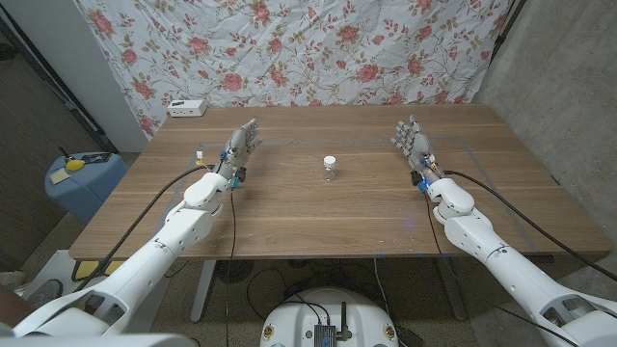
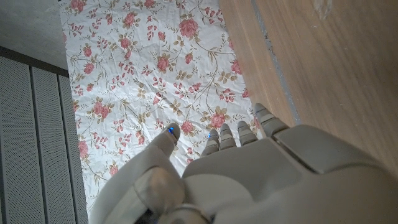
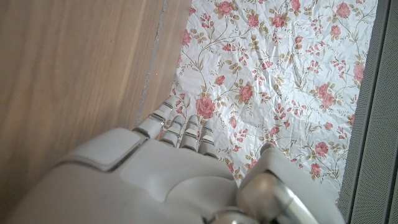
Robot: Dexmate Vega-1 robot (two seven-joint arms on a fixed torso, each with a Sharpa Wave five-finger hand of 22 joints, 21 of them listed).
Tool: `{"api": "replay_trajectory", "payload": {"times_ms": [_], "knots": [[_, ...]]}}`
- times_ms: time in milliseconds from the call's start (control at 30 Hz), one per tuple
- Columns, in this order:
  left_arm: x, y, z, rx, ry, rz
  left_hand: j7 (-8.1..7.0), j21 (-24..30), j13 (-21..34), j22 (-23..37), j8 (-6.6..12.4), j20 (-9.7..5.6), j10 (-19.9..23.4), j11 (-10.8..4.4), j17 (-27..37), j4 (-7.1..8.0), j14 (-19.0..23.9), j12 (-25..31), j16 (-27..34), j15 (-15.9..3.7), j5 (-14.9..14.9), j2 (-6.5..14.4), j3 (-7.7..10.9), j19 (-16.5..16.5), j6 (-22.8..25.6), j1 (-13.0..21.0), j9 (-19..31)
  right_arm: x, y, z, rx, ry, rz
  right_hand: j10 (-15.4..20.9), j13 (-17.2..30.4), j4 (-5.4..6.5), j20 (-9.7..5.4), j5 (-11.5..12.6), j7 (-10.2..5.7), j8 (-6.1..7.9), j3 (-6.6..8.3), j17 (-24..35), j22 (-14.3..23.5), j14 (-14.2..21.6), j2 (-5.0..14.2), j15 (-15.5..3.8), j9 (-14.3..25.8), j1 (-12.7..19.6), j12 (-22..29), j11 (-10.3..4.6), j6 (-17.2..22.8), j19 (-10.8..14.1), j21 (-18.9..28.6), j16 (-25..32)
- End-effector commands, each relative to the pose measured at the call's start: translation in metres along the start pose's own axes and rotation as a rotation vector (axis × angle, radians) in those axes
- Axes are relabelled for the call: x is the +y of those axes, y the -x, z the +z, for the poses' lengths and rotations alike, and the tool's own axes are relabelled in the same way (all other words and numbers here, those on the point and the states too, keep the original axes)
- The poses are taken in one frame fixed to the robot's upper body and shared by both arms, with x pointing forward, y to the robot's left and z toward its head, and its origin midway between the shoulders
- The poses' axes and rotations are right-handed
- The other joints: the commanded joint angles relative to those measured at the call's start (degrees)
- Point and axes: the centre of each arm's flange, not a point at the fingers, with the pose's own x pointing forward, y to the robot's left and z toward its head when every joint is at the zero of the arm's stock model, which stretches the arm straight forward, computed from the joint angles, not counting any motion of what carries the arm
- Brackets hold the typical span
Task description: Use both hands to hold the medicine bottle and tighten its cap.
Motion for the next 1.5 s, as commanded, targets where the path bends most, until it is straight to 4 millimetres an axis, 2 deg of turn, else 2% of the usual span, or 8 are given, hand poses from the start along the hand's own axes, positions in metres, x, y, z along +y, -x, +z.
{"api": "replay_trajectory", "payload": {"times_ms": [33, 300, 467, 733, 900, 933, 1133, 1500], "knots": [[-0.013, -0.002, 0.007, -0.021, -0.057, -0.048, -0.83, -0.13, 0.09, 0.12, 0.59, -0.16, 0.08, -1.01, 0.32, -2.12, -0.04, 0.48, 0.17, -0.86, 0.05, -1.68, -0.14, -0.38, -0.06, 1.14, 0.18, 0.000, -0.001, -0.003, -0.001, -0.007, 0.001, 0.02, 0.16, -0.11, -4.07, 0.40, 0.14, 0.40, 0.26, 0.16, 0.25, 0.36, 0.28, -1.63, 0.24, -0.27, 0.17, -0.42, 0.03, 0.62, 0.48, 0.26], [-0.027, -0.002, 0.003, -0.027, -0.059, -0.105, -1.08, -0.23, 0.10, 0.10, 0.63, -0.26, 0.23, -1.55, 0.35, -4.98, 0.03, 0.40, 0.15, -1.04, 0.14, -3.17, -0.25, -0.69, -0.26, 3.34, 0.19, -0.004, -0.001, -0.004, -0.007, -0.007, -0.004, 0.18, 0.15, -0.12, -4.08, 0.49, 0.16, 0.49, 0.25, 0.14, 0.25, 0.35, 0.28, -1.64, 0.23, -0.33, 0.23, -0.22, 0.20, 0.56, 0.41, 0.22], [-0.035, -0.006, 0.000, -0.033, -0.029, -0.180, -1.94, -0.36, 0.14, 0.11, 0.37, -0.11, -0.34, -1.92, 0.38, -7.71, -0.18, 0.13, 0.09, -1.08, 0.33, -4.30, -0.31, -1.40, -1.49, 5.80, 0.20, -0.006, -0.001, -0.003, -0.013, -0.004, -0.002, 0.28, 0.14, -0.12, -4.17, 0.54, 0.20, 0.54, 0.25, 0.13, 0.25, 0.39, 0.31, -1.71, 0.23, -0.36, 0.26, -0.17, 0.30, 0.59, 0.40, 0.22], [-0.048, -0.010, -0.001, -0.015, -0.047, -0.241, -2.00, -0.34, 0.15, 0.09, 0.53, 0.27, -0.31, -2.32, 0.38, -9.27, 0.37, 0.16, 0.29, -1.46, 0.51, -4.88, -0.33, -1.62, -1.63, 7.52, 0.21, -0.011, 0.001, 0.001, -0.018, 0.006, -0.012, 0.46, 0.14, -0.15, -3.95, 0.67, 0.14, 0.59, 0.26, 0.10, 0.27, 1.01, 0.34, -1.62, 0.22, -0.42, 0.30, -0.19, 0.43, 1.37, 0.64, 0.42], [-0.056, -0.013, -0.002, 0.006, -0.060, -0.280, -2.82, -0.25, 0.16, 0.06, 0.91, -0.25, 0.57, -3.21, 0.39, -10.89, 1.18, 0.48, 0.42, -2.49, 0.65, -5.94, -0.48, -1.53, -1.08, 9.84, 0.21, -0.013, 0.002, 0.001, -0.019, 0.007, -0.018, 0.52, 0.13, -0.16, -3.89, 0.72, 0.13, 0.59, 0.26, 0.09, 0.27, 1.02, 0.34, -1.59, 0.21, -0.44, 0.31, -0.23, 0.43, 1.35, 0.60, 0.39], [-0.057, -0.014, -0.002, 0.008, -0.062, -0.287, -2.82, -0.23, 0.15, 0.04, 1.46, -0.26, 0.86, -3.36, 0.39, -11.40, 1.31, 0.54, 0.36, -2.60, 0.74, -6.55, -0.58, -1.48, 0.36, 11.08, 0.24, -0.013, 0.002, 0.001, -0.021, 0.008, -0.019, 0.50, 0.13, -0.17, -3.89, 0.74, 0.14, 0.60, 0.26, 0.09, 0.28, 0.98, 0.35, -1.63, 0.21, -0.44, 0.30, -0.23, 0.46, 1.35, 0.59, 0.37], [-0.065, -0.020, -0.002, 0.027, -0.071, -0.343, -2.88, -0.25, 0.15, 0.03, 2.00, -0.07, 1.91, -4.05, 0.39, -11.73, 1.87, 0.81, 0.40, -3.15, 0.88, -7.09, -0.47, -1.50, 2.33, 13.73, 0.27, -0.016, 0.003, 0.002, -0.022, 0.010, -0.028, 0.51, 0.13, -0.18, -3.89, 0.81, 0.10, 0.61, 0.29, 0.08, 0.28, 0.99, 0.40, -1.61, 0.21, -0.46, 0.29, -0.31, 0.48, 1.28, 0.52, 0.35], [-0.077, -0.027, -0.001, 0.054, -0.106, -0.397, -3.22, -0.39, 0.18, 0.03, 1.67, 1.90, 2.92, -4.83, 0.40, -11.88, 2.10, 0.96, 0.29, -2.90, 1.05, -7.85, -0.27, -2.04, 2.25, 17.06, 0.30, -0.020, 0.004, 0.005, -0.027, 0.018, -0.042, 0.60, 0.13, -0.26, -3.92, 0.92, 0.08, 0.62, 0.40, 0.05, 0.29, 0.96, 0.53, -1.61, 0.21, -0.36, 0.30, -0.33, 0.54, 1.25, 0.46, 0.28]]}}
